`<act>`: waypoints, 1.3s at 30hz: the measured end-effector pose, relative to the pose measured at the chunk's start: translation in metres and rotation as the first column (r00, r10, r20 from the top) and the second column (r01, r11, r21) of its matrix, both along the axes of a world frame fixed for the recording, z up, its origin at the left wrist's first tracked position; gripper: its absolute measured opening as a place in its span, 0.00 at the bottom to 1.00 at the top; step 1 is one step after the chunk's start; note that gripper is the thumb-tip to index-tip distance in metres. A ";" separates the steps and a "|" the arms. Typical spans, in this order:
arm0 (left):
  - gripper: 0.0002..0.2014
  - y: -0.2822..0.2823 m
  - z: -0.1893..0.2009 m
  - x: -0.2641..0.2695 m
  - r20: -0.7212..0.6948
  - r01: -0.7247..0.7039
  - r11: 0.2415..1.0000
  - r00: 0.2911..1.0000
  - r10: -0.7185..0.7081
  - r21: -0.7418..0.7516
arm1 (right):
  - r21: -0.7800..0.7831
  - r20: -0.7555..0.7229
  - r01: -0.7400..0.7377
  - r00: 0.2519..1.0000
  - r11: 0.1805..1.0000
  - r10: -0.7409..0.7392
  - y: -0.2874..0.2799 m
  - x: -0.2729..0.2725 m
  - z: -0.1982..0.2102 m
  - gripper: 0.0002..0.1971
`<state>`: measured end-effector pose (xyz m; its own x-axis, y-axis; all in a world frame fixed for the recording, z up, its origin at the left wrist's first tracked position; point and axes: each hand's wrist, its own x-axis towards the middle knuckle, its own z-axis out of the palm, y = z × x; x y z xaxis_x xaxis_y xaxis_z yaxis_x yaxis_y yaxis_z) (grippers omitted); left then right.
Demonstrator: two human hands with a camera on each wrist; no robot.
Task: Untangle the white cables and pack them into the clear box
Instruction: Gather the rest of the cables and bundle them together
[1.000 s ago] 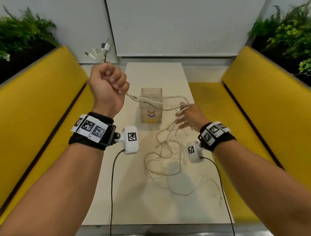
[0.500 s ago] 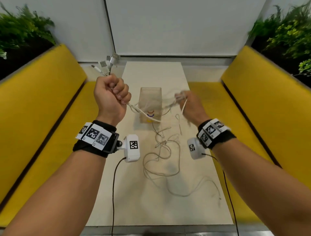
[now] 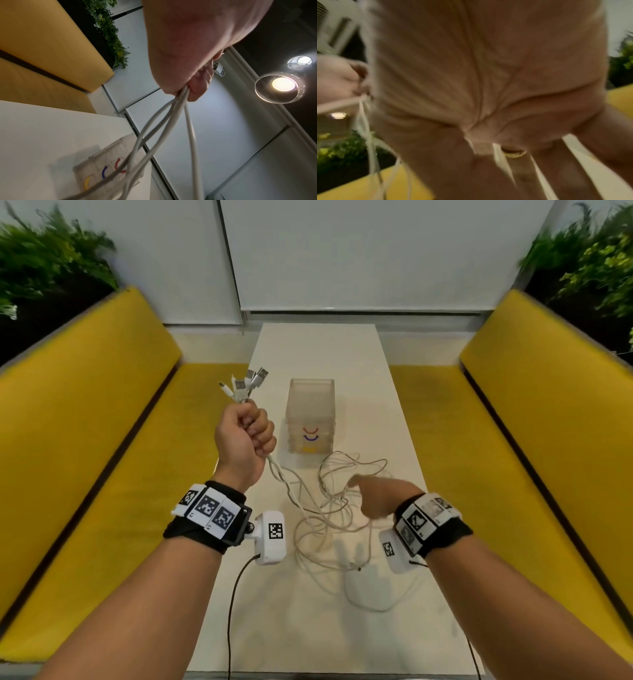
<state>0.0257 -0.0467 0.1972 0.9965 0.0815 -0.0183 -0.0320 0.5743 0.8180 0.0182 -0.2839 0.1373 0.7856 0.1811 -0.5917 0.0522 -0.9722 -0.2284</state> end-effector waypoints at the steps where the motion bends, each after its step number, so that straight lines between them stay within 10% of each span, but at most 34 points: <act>1: 0.14 0.000 -0.003 0.000 -0.015 0.011 1.000 1.000 -0.011 -0.001 | -0.021 0.109 0.005 0.994 1.000 -0.002 0.003 0.005 0.012 0.33; 5: 0.13 -0.004 -0.012 0.000 -0.058 0.057 0.998 0.997 -0.058 -0.011 | 0.062 0.419 0.038 0.906 0.997 -0.061 0.023 0.037 0.015 0.19; 14: 0.15 -0.027 -0.020 0.000 -0.065 0.106 0.994 0.992 -0.106 -0.007 | 0.032 0.217 -0.094 0.972 0.995 0.085 0.055 0.055 -0.125 0.19; 25: 0.15 -0.031 -0.032 0.010 -0.082 0.004 0.997 0.997 0.003 0.074 | -0.164 0.362 -0.175 0.905 0.971 0.224 0.043 0.045 -0.161 0.15; 29: 0.11 -0.026 -0.040 0.012 -0.078 -0.039 0.988 0.996 0.051 0.147 | 0.154 0.465 -0.058 0.885 0.986 -0.020 0.043 0.049 -0.146 0.08; 33: 0.16 -0.027 -0.044 0.011 -0.083 -0.041 0.972 0.995 0.061 0.229 | 0.743 0.260 0.157 0.828 0.651 -0.496 0.044 0.050 -0.088 0.05; 39: 0.08 -0.045 -0.045 0.008 -0.079 -0.013 0.946 0.996 0.041 0.324 | 0.952 0.095 0.109 0.783 0.287 -0.615 0.043 0.031 0.014 0.10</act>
